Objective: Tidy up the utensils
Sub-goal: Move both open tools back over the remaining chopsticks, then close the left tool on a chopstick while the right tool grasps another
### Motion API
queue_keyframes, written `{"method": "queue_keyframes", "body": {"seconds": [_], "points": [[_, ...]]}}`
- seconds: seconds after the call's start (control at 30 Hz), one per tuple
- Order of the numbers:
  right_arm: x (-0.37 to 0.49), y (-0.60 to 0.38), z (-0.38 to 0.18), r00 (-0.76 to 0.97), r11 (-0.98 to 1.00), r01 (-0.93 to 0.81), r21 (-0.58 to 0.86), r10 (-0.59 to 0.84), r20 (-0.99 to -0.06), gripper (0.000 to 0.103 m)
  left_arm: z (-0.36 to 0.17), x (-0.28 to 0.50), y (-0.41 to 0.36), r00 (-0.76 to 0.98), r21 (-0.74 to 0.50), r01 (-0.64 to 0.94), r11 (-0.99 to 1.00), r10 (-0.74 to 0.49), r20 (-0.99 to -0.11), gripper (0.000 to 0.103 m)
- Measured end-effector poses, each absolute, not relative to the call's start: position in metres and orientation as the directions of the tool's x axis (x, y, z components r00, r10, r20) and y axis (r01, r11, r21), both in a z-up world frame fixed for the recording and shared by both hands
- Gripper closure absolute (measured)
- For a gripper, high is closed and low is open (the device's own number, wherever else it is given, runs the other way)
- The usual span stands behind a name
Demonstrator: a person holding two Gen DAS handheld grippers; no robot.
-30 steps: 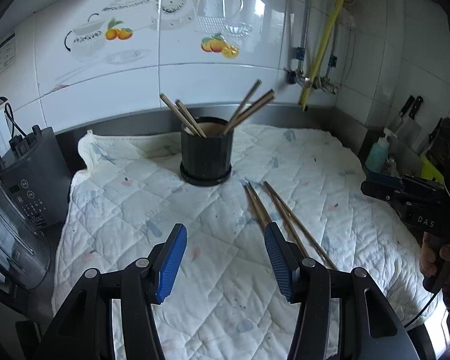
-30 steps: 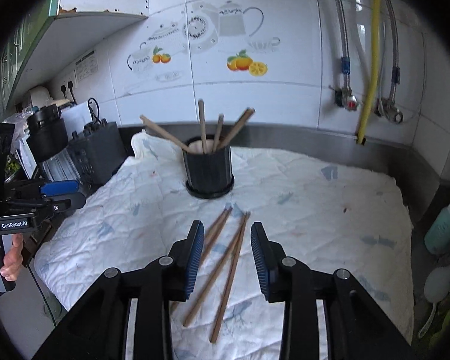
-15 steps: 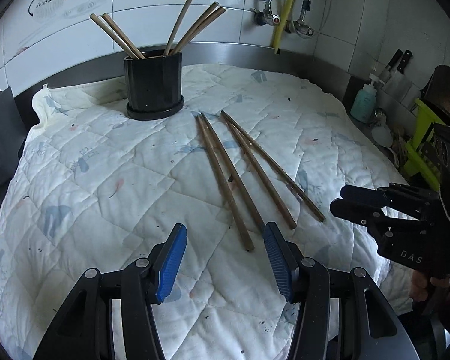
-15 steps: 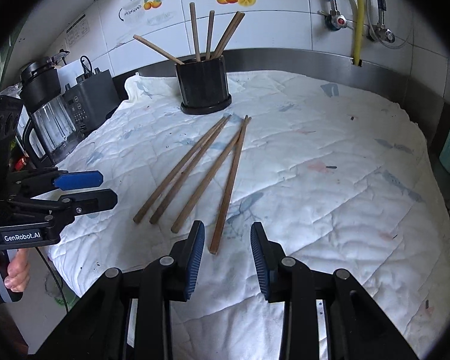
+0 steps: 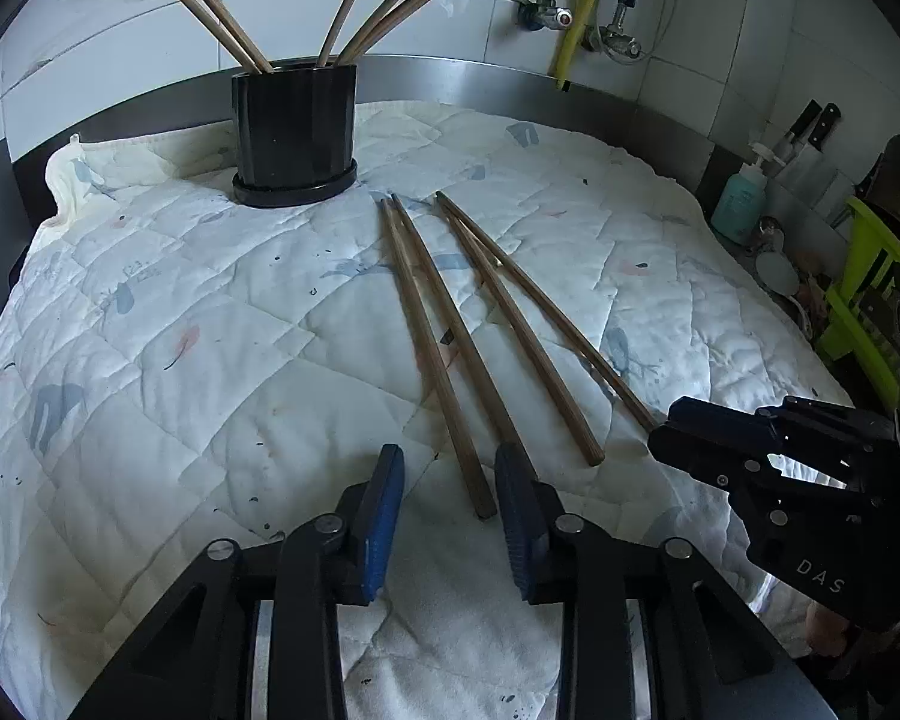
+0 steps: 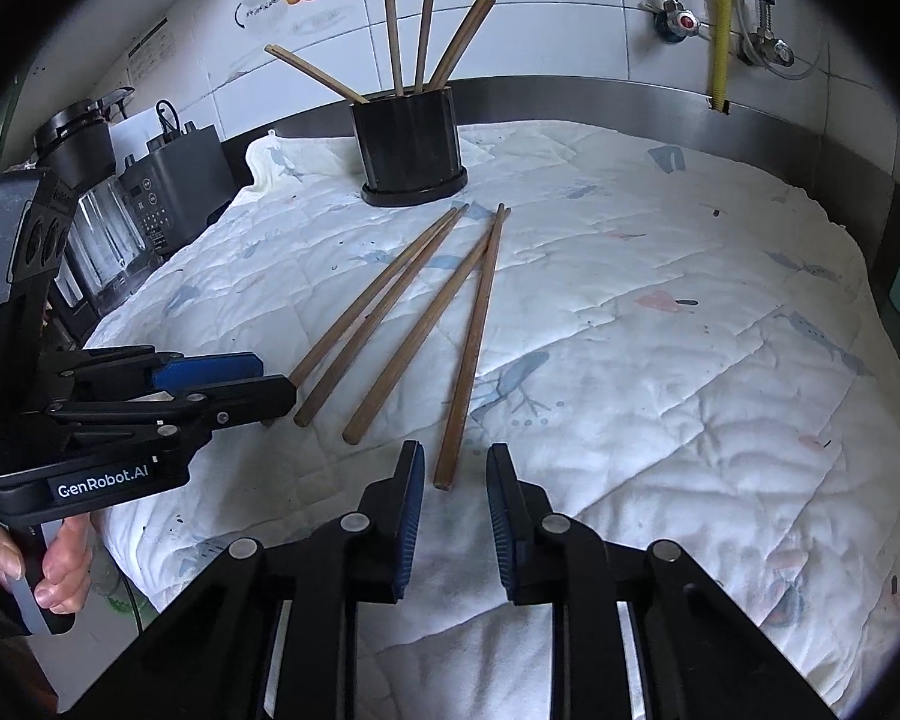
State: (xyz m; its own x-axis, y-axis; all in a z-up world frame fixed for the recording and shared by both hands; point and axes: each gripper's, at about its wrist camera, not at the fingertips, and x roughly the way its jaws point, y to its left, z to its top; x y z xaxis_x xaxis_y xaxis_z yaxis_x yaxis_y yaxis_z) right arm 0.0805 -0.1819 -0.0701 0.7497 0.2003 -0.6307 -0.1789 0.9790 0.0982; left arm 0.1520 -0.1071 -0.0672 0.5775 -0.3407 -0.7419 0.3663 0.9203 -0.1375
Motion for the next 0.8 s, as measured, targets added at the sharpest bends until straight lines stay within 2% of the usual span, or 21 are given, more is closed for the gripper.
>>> {"method": "queue_keyframes", "body": {"seconds": [0.1, 0.23, 0.33, 0.5, 0.73, 0.8], "points": [[0.082, -0.180, -0.071, 0.754, 0.982, -0.170, 0.081, 0.183, -0.631, 0.082, -0.070, 0.155, -0.108, 0.589, -0.130, 0.353, 0.927, -0.328, -0.739, 0.079], [0.083, -0.183, -0.073, 0.759, 0.985, -0.151, 0.079, 0.167, -0.630, 0.086, -0.071, 0.158, -0.105, 0.594, -0.098, 0.352, 0.931, -0.303, -0.745, 0.092], [0.083, -0.186, -0.074, 0.761, 0.985, -0.144, 0.092, 0.170, -0.626, 0.086, -0.069, 0.162, -0.097, 0.603, -0.083, 0.334, 0.939, -0.281, -0.747, 0.092], [0.086, -0.186, -0.075, 0.766, 0.984, -0.145, 0.107, 0.180, -0.618, 0.086, -0.070, 0.164, -0.090, 0.594, -0.133, 0.333, 0.934, -0.317, -0.739, 0.092], [0.091, -0.180, -0.077, 0.789, 0.987, -0.132, 0.096, 0.163, -0.592, 0.086, -0.072, 0.166, -0.099, 0.613, -0.113, 0.322, 0.940, -0.298, -0.731, 0.092], [0.092, -0.179, -0.076, 0.791, 0.988, -0.126, 0.088, 0.154, -0.592, 0.089, -0.073, 0.167, -0.102, 0.620, -0.092, 0.325, 0.941, -0.286, -0.731, 0.093]]}}
